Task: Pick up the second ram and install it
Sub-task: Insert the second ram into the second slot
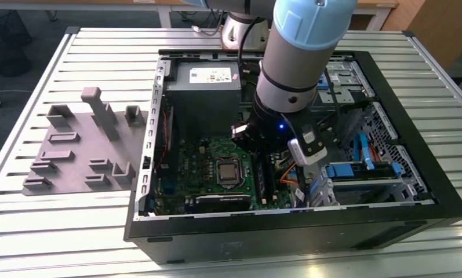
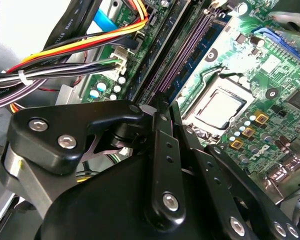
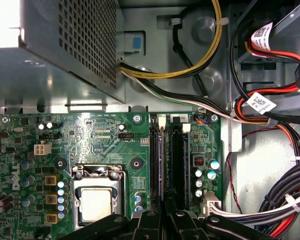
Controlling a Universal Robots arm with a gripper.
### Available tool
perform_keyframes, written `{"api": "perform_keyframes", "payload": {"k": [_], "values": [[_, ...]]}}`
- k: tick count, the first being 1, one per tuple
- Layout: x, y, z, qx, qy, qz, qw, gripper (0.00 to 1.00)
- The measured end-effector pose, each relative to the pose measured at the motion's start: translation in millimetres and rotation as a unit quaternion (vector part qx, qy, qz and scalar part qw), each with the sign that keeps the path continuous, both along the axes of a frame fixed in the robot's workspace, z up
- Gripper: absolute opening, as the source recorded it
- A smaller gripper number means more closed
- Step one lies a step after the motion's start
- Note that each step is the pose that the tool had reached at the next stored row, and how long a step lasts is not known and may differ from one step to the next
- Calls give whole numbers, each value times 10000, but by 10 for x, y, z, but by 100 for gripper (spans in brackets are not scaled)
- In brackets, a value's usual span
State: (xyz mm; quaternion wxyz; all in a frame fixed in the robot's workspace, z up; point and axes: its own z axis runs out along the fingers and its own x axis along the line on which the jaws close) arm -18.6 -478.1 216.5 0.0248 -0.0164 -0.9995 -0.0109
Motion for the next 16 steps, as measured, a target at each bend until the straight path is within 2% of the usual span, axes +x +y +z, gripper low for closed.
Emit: {"api": "perform_keyframes", "payload": {"k": [16], "values": [[2, 0, -28, 1, 0, 0, 10000, 14]]}}
